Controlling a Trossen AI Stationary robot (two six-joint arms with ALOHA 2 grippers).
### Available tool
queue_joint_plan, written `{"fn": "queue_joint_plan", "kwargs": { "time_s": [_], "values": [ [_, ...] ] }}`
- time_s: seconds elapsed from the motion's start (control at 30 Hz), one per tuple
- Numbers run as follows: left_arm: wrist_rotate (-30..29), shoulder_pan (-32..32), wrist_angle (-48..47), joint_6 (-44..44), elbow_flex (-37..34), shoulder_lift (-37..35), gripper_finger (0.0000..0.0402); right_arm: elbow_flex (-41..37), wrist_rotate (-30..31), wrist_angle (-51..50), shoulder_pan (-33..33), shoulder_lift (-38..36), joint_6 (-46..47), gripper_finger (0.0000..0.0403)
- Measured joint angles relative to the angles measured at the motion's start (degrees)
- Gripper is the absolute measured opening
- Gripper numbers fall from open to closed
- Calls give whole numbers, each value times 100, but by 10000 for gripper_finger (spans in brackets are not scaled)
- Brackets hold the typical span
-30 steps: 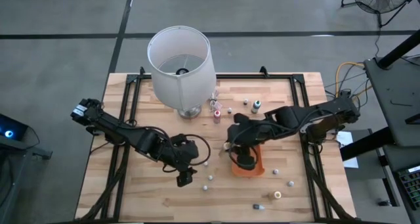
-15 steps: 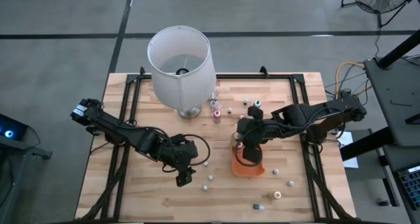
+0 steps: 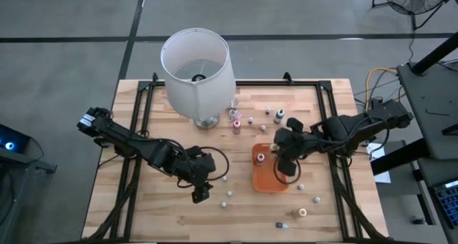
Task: Pick & Place food coloring
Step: Put the big food coloring bottle into the orange bin
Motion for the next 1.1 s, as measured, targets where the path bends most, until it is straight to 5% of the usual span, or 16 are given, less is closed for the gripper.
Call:
{"fn": "queue_joint_plan", "kwargs": {
  "time_s": [0.7,1.1],
  "values": [
    [0,-2,0,-386,-214,0,259,-1910,-28,2189,513,88,741,111],
    [-2,-2,-4,-378,-214,0,259,-2085,-43,2382,569,608,992,111]
  ]
}}
